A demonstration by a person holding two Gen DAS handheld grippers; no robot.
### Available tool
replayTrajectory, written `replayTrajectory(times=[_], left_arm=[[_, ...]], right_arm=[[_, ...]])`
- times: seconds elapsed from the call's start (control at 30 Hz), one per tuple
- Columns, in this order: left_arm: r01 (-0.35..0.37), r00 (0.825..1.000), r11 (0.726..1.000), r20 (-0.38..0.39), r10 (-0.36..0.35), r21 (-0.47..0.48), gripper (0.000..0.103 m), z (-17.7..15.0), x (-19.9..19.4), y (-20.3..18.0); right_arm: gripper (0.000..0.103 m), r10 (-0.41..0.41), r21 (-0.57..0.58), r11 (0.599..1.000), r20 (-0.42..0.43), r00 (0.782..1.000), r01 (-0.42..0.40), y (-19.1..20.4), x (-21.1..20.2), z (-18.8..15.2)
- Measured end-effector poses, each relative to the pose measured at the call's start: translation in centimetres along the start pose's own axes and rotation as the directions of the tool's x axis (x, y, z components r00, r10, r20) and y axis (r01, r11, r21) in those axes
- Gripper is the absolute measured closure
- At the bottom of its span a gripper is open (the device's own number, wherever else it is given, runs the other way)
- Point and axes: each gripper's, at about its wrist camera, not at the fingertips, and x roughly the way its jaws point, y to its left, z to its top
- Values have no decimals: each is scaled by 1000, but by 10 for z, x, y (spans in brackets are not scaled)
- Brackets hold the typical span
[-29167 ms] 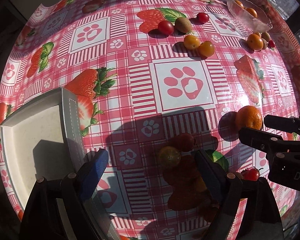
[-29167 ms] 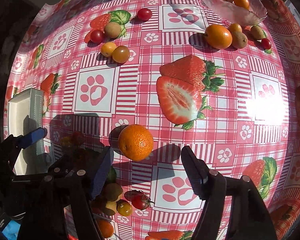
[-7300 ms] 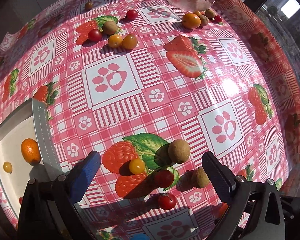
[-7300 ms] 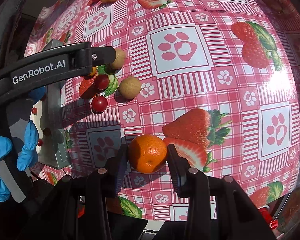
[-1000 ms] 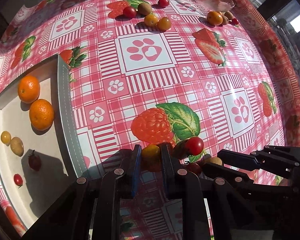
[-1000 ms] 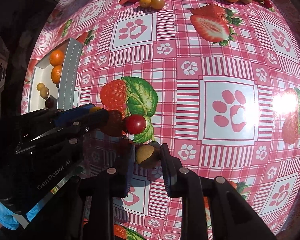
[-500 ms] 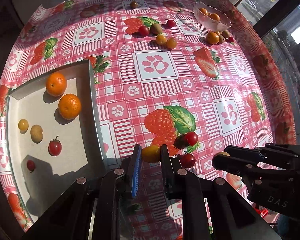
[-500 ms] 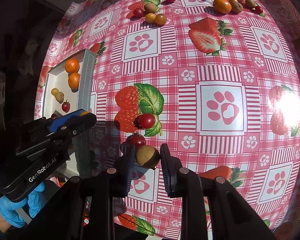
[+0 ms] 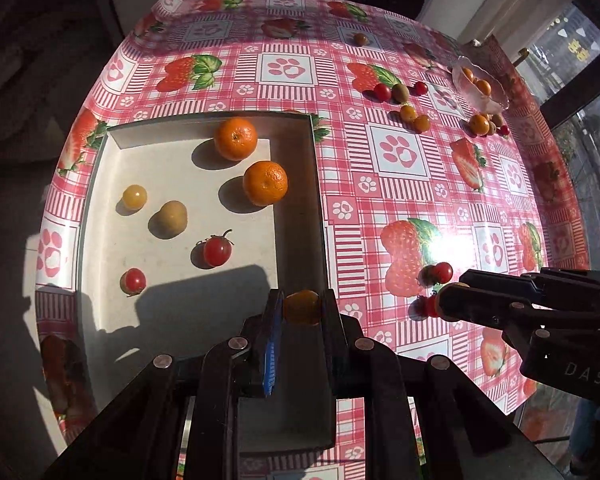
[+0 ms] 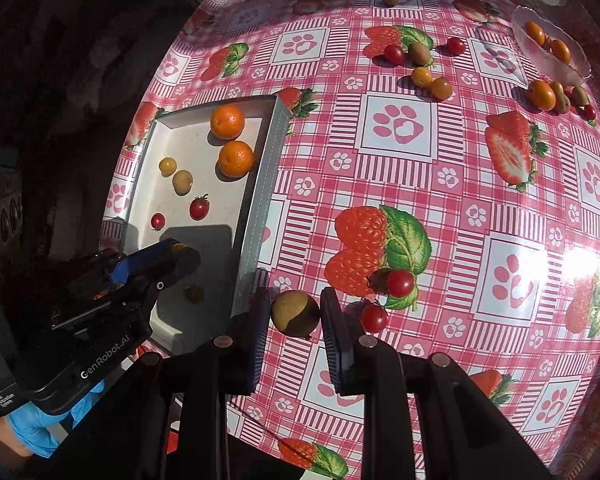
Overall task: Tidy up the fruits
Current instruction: 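Carry the kiwi and yellow tomato over the tray and open both grippers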
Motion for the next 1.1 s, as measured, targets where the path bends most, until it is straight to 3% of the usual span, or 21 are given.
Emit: replayTrajectory(times=[0.43, 0.77, 0.83, 0.9, 0.97, 1.1], left_arm=[[-114, 993, 985, -58, 107, -133, 83, -18, 26, 83], [-142, 985, 980, -118, 127, -136, 82, -21, 55, 92], [-147, 984, 982, -114, 133, -121, 73, -23, 56, 88], [-184, 979, 977, -110, 172, -109, 21, -25, 55, 84], [-203, 978, 974, -74, 196, -104, 18, -28, 50, 81], [-182, 980, 977, -103, 171, -108, 18, -32, 51, 78]], right_arm=[[75, -2, -126, 992, -92, 996, -9, 74, 60, 34], [74, -108, -207, 976, -168, 980, 72, 95, 113, 44], [74, -121, -214, 974, -185, 975, 81, 96, 119, 43], [73, -127, -217, 973, -194, 973, 84, 97, 122, 41], [67, -127, -213, 973, -202, 971, 83, 96, 122, 40], [49, -108, -219, 974, -200, 974, 63, 103, 118, 37]])
